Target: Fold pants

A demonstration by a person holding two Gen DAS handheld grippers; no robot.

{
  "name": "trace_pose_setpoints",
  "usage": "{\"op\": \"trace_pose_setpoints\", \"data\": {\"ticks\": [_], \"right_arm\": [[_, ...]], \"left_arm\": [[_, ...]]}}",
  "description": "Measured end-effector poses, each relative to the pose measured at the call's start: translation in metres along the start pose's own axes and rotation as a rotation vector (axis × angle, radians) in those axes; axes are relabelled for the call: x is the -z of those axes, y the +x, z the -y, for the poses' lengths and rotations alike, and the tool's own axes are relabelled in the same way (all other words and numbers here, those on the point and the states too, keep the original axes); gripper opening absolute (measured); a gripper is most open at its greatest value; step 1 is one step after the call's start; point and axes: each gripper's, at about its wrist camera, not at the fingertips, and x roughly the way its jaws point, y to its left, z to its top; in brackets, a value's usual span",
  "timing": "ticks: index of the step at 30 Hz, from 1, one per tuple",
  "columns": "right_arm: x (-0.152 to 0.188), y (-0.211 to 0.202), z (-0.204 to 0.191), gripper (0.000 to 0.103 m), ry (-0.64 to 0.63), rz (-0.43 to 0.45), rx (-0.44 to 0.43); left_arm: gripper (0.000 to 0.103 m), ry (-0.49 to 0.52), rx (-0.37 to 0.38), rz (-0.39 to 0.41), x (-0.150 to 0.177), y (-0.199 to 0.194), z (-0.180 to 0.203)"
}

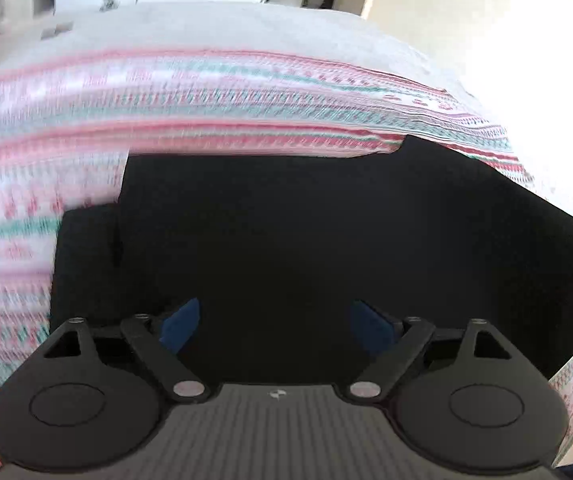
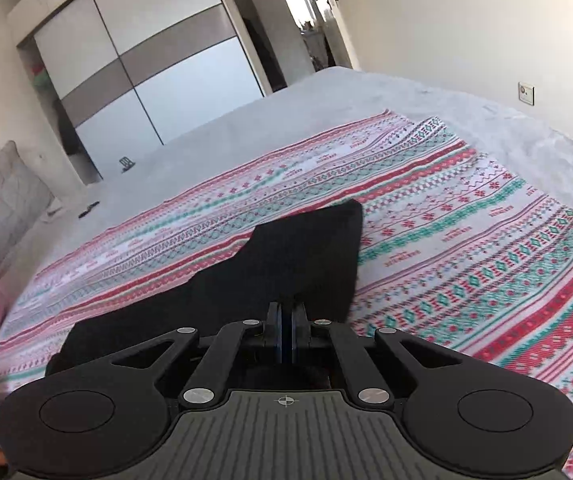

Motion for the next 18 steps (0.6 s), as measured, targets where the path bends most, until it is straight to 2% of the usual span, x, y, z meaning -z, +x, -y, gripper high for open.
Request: {"op": "trace_pose_setpoints", "data": {"ticks": [2, 4, 5, 7, 10, 13, 16, 18], "right_arm": [[-0.001, 0.003, -0.015, 0.004, -0.025, 0.019, 0.013], [0.000, 0.003, -0.034, 0.004, -0.078, 0.044, 0.010], [0.002, 0.002, -0.046, 0.004, -0.112, 0.057, -0.003], [0.008, 0.001, -0.070, 0.004, -0.182, 0.079, -0.051], [0.025, 0.005, -0.121, 0.004, -0.319, 0.083, -0.155], [0.060, 0.018, -0.178, 0.005, -0.480, 0.015, -0.258], [0.102, 0.034, -0.228, 0.004, -0.636, -0.066, -0.339], [0.126, 0.041, -0.251, 0.004, -0.715, -0.112, -0.362]], "left_arm": [[0.086, -0.039, 0.044, -0.040, 0.007, 0.007, -0.009], [0.086, -0.039, 0.065, -0.041, 0.004, 0.000, -0.010], [0.086, -0.051, 0.099, -0.041, 0.000, -0.005, -0.014], [0.086, -0.110, 0.147, -0.017, -0.006, -0.017, -0.031], [0.086, -0.195, 0.153, 0.033, -0.019, -0.030, -0.062], [0.086, -0.285, 0.088, 0.092, -0.027, -0.040, -0.097], [0.086, -0.365, 0.085, 0.115, -0.033, -0.043, -0.124], [0.085, -0.385, 0.092, 0.116, -0.032, -0.045, -0.134]]}}
